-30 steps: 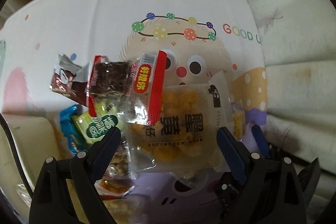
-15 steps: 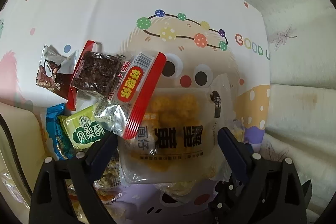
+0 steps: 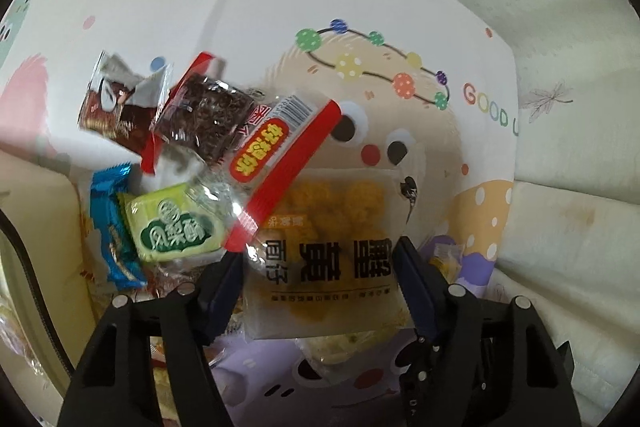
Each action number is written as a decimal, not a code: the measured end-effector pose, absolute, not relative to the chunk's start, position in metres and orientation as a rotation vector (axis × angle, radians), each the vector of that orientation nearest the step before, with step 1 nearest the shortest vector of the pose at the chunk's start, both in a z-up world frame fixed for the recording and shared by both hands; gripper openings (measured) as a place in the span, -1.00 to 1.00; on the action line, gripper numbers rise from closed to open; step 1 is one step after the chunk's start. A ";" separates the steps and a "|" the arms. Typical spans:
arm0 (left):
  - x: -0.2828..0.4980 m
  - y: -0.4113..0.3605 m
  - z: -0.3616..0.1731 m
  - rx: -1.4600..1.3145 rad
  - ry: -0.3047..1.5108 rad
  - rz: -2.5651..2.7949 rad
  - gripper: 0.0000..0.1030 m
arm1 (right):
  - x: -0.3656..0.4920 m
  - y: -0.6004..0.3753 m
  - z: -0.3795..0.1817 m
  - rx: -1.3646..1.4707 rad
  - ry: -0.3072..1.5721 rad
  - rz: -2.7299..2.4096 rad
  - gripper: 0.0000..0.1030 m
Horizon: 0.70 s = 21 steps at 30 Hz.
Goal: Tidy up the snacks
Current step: 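Grasp the clear orange-puff bag with the left gripper while the right gripper grasps the small yellow packet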
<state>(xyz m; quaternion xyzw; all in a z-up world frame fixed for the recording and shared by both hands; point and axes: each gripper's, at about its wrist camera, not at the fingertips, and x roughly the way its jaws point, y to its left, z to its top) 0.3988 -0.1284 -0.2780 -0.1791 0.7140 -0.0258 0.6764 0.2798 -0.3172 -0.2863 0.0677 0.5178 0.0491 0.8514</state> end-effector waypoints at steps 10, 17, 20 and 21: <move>0.370 -0.122 -0.263 -0.404 1.646 -0.046 0.34 | 0.274 -0.322 -0.282 0.184 1.197 0.085 -0.40; 0.337 -0.110 -0.239 -0.379 1.657 -0.043 0.35 | 0.254 -0.320 -0.260 0.160 1.183 0.073 -0.42; 0.323 -0.105 -0.223 -0.342 1.635 -0.036 0.35 | 0.243 -0.316 -0.250 0.156 1.169 0.076 -0.42; 0.318 -0.102 -0.218 -0.342 1.632 -0.038 0.35 | 0.239 -0.314 -0.246 0.160 1.164 0.077 -0.42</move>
